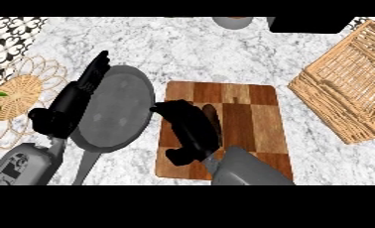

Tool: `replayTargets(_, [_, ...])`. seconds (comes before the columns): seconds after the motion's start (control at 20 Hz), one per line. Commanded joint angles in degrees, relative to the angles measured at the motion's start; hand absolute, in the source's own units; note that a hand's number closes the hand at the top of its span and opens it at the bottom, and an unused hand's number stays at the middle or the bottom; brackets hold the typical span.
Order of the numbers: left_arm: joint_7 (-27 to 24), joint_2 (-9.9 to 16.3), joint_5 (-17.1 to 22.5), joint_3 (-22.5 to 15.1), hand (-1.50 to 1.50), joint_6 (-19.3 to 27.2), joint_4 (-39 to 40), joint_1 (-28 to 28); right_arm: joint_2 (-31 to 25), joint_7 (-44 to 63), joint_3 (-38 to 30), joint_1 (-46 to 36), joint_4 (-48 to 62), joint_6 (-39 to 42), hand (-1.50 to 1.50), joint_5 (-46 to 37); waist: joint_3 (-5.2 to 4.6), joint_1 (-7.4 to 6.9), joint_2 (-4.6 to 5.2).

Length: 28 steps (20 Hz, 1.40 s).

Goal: Pick the sweet potato from the cutting board and place it in the basket

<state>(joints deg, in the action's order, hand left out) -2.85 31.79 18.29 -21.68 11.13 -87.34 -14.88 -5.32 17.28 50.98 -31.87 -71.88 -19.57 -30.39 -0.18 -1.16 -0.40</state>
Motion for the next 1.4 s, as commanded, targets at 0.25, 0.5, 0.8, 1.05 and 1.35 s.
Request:
replayTargets(0.25, [-1.9,1.2,0.4,1.3,0.00,-1.6,0.5,2.9,5.2,32.3,3.2,-19.0,3.3,13.3,-1.50,-23.8,-0.17,1.50,-1.30])
replayTargets(0.5, [-1.4,0.6,0.8,1.6,0.00,-1.9,-0.1,2.0,5.3,43.1,4.6,-22.7,1.2,37.6,-1.50,-15.2,-0.10,0.73,-0.97])
replayTargets(0.8, [-0.2,-1.1,-0.5,1.7,0.00,-1.1,2.3,-1.6,5.3,52.8,-1.2,-26.7,-4.9,52.7,-1.50,1.1,0.02,1.38,-0.26])
replayTargets(1.05, [-2.3,-1.2,-0.5,1.3,0.00,-2.5,1.7,2.4,5.3,60.0,-3.1,-27.7,-9.2,55.5,-1.50,6.6,0.04,1.81,-0.48])
replayTargets(1.35, [-0.9,0.2,-0.6,3.0,0.00,-1.8,-2.2,3.8,5.2,63.3,-3.8,-27.1,-14.0,56.5,-1.50,8.4,0.14,1.88,-0.58])
